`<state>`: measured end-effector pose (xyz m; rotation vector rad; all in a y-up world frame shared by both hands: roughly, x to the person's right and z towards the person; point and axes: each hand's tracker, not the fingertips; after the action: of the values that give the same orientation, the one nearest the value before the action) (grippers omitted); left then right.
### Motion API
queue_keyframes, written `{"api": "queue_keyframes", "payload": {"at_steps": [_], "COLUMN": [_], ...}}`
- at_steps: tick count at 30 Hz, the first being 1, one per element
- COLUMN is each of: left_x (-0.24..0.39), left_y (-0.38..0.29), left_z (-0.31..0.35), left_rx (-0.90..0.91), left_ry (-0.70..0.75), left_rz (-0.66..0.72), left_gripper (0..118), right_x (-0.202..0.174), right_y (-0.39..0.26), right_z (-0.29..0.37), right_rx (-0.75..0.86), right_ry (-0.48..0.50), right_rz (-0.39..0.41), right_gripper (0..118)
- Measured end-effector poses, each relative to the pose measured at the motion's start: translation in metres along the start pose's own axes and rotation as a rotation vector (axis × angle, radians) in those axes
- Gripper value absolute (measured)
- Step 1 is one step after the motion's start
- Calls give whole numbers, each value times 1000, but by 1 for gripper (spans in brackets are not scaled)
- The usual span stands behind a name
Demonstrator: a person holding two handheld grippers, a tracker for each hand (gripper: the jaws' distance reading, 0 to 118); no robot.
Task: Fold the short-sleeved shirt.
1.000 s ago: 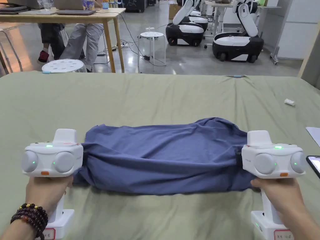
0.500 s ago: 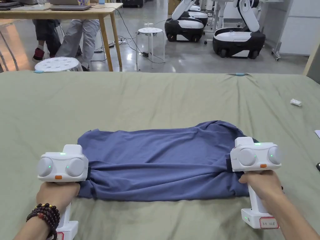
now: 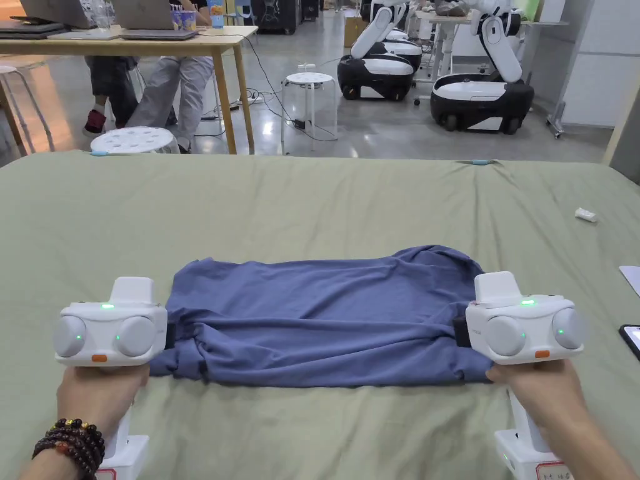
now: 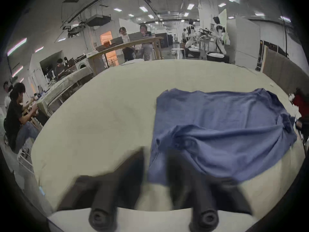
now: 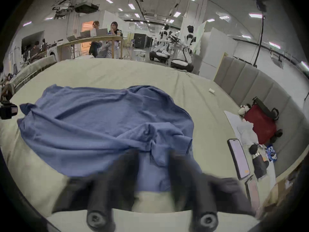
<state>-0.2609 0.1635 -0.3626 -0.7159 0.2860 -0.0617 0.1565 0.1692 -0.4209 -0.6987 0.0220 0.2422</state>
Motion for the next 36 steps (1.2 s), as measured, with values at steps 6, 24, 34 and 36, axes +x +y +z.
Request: {"api": "queue_keyframes", "payload": {"at_steps": [6,24,34,36], "left_x": [-12,-7,8,17], "left_y": [-23,-12,-9,-6], "left_z": [28,-57,-42,-38], "left_rx": [-7,-170,-109,-113], "left_ry": [-50,-73,-104,-44], "left_rz": [63,56,4,-46], "left_gripper": [0,99,9,9], "right_x": [-8,-19,-21,-20], "right_y": [-17,-16,-20,-20], "right_z": [26,21,3,2], "right_rx": [0,-2,-43,-47], "right_ry": [59,117,103,106], "right_rz": [0,23,38,29], "right_gripper": [0,0,0,0]}}
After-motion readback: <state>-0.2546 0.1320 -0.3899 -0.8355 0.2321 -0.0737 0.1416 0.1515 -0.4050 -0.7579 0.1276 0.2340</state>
